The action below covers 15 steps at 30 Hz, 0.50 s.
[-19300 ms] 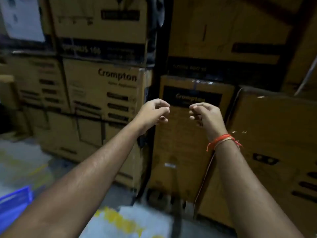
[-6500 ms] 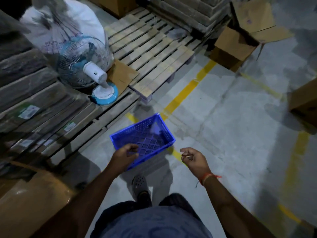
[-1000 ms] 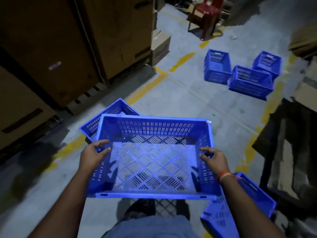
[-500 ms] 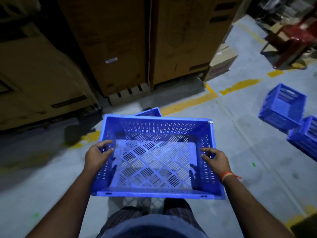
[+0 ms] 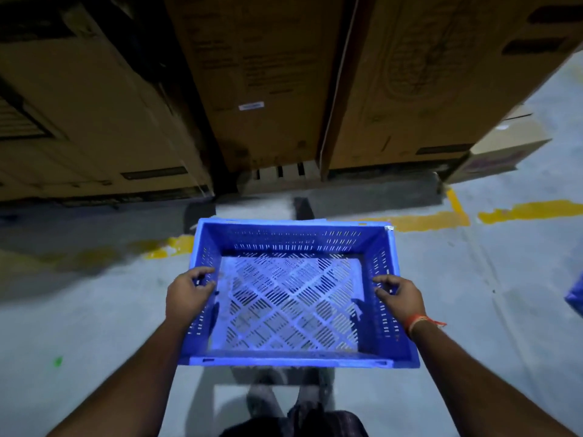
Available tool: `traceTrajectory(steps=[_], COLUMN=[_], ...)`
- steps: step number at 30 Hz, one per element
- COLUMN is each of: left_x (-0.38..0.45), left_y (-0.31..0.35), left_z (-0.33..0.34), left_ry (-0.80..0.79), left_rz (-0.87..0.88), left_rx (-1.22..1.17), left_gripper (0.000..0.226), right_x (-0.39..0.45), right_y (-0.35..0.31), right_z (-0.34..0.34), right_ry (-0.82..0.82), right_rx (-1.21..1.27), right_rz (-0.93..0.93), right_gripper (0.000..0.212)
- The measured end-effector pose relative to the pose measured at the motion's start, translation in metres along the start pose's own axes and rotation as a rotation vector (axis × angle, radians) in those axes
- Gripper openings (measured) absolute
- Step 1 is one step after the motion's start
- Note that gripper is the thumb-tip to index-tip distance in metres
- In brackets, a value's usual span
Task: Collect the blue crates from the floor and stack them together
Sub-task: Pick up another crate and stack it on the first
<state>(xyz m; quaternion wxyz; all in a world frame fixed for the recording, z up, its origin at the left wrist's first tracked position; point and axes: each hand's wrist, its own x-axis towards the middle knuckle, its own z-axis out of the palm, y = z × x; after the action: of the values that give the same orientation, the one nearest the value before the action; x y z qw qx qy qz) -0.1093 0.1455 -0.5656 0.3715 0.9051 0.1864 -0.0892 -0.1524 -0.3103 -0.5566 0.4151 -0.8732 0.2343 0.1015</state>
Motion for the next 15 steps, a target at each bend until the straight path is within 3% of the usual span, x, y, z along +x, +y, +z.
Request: traceTrajectory(steps=[15], left_x=[0.208], left_y=[-0.126], left_z=[0.141], left_ry=[0.110], left_rz=[0.032], left_rx=[0.100], left_gripper=[0.034], right_x=[0.237], right_y=[0.061], right_z=[0.176], right_ry=[-0.050], right_rx=[-0.059], right_rz=[-0.160], right_gripper=[0.019])
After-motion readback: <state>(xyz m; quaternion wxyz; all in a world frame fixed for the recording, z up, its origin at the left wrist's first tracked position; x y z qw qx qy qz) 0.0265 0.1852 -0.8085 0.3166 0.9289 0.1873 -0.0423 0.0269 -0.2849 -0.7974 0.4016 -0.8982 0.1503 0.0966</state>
